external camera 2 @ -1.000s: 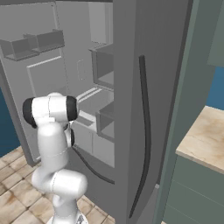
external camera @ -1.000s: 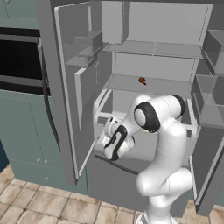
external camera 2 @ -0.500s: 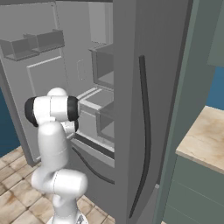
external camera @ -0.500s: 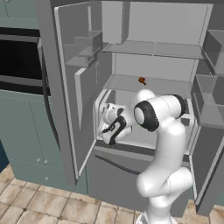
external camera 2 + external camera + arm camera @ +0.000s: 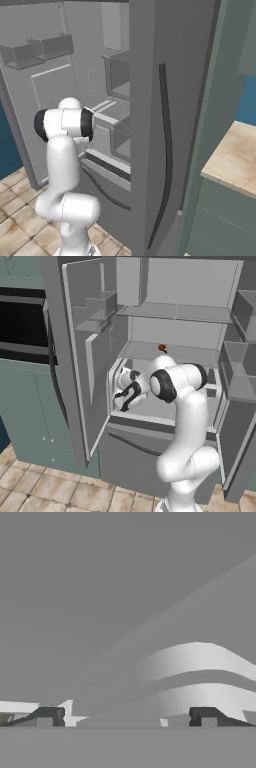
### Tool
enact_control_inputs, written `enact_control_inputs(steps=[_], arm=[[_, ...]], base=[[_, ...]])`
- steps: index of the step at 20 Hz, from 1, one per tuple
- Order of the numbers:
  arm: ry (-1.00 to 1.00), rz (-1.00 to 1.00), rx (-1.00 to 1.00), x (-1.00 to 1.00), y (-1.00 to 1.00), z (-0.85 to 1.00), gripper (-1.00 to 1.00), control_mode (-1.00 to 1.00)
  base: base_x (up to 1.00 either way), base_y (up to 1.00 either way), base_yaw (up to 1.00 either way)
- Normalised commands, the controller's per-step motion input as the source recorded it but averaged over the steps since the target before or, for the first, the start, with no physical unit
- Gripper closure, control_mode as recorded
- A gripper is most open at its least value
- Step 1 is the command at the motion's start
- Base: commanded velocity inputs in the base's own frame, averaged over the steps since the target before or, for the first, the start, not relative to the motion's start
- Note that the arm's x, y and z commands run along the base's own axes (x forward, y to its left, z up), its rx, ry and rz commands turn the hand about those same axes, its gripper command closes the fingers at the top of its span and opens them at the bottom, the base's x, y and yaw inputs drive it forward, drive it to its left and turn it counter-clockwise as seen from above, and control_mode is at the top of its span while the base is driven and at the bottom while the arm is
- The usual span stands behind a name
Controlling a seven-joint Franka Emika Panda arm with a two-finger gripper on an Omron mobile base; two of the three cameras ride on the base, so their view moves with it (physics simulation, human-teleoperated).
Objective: Place the corn and onion inside the fridge drawer. Close the drawer after placing the vegetables.
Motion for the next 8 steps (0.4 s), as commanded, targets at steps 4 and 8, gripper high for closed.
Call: enact_control_inputs(steps=[4,8], arm=[[0.02,0.0,-0.01,0.57,-0.31,-0.09,-1.0,-1.0],[0.03,0.0,0.0,0.21,-0.13,0.0,-1.0,-1.0]], base=[[0.0,0.0,0.0],[0.0,0.0,0.0]])
